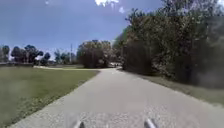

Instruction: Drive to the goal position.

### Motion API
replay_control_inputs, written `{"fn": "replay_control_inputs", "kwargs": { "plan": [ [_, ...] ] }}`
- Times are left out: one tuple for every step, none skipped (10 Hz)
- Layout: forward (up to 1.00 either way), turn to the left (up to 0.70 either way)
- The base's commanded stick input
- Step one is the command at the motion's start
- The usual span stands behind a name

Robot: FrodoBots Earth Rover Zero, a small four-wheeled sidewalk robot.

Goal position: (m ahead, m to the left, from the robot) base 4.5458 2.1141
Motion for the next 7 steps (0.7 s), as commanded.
{"fn": "replay_control_inputs", "kwargs": {
  "plan": [
    [0.50,0.00],
    [0.50,0.00],
    [0.50,0.00],
    [0.50,0.00],
    [0.50,0.00],
    [0.50,0.00],
    [0.50,0.00]
  ]
}}
